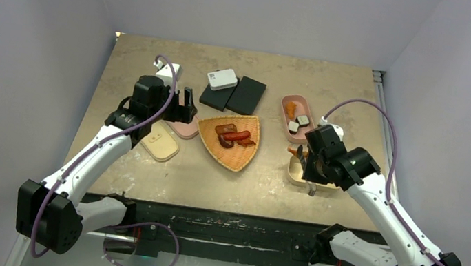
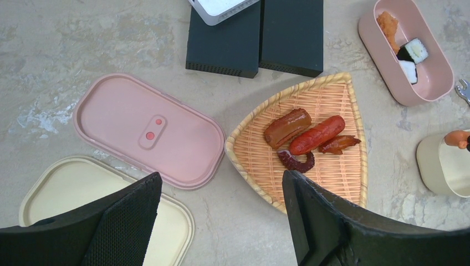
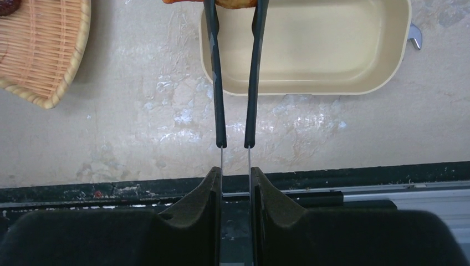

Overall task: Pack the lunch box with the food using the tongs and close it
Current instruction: Place the fake food in the packing box.

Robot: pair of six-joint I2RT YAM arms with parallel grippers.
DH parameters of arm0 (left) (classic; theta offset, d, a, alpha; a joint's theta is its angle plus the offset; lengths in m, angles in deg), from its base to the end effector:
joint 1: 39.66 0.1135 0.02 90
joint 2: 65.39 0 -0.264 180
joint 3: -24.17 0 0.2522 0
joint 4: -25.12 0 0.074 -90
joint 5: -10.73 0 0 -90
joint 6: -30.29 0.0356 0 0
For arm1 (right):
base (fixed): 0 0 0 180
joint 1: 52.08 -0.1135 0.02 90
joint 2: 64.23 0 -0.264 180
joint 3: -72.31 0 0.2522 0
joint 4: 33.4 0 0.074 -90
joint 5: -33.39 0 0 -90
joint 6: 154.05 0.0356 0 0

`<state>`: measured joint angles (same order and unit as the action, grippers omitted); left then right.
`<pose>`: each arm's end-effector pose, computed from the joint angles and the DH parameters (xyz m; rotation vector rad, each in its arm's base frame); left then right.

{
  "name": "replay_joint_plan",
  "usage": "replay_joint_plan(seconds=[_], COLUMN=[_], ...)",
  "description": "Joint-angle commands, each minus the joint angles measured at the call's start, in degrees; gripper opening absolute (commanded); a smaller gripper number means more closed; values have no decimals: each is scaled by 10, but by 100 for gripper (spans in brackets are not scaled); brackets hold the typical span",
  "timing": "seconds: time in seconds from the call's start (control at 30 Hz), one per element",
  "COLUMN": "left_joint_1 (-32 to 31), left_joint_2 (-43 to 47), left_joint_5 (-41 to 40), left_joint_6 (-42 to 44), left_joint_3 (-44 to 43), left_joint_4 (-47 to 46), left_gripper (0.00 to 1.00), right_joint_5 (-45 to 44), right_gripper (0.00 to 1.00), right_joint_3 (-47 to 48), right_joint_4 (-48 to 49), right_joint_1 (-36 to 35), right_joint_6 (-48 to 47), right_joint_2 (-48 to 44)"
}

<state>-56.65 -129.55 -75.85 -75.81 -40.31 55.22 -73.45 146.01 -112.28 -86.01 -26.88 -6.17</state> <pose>0.2406 -0.0757 0.2981 0.0531 2.1155 -0.4100 0.1484 0.0874 0.3090 0.1647 2.5911 0.0464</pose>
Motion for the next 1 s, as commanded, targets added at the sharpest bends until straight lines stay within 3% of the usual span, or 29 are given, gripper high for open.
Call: replay_joint_plan(seconds=[0.0,0.67,0.97], left_joint_1=[-1,-1,-1], left_joint_2=[0,1,3], left_joint_5=[9,10,8], left_joint_6=[-10,-10,-10], left_joint_3=[3,3,3], left_joint_4=[-23,-24,-24], left_gripper=[79,79,79], right_joint_5=[27,50,13], right_gripper=[0,0,0], right_joint_3=[4,34,42], right_joint_4=[9,13,9], right_joint_1=[2,2,3], right_joint_6=[-11,-19,-18], right_joint_2=[-6,1,5])
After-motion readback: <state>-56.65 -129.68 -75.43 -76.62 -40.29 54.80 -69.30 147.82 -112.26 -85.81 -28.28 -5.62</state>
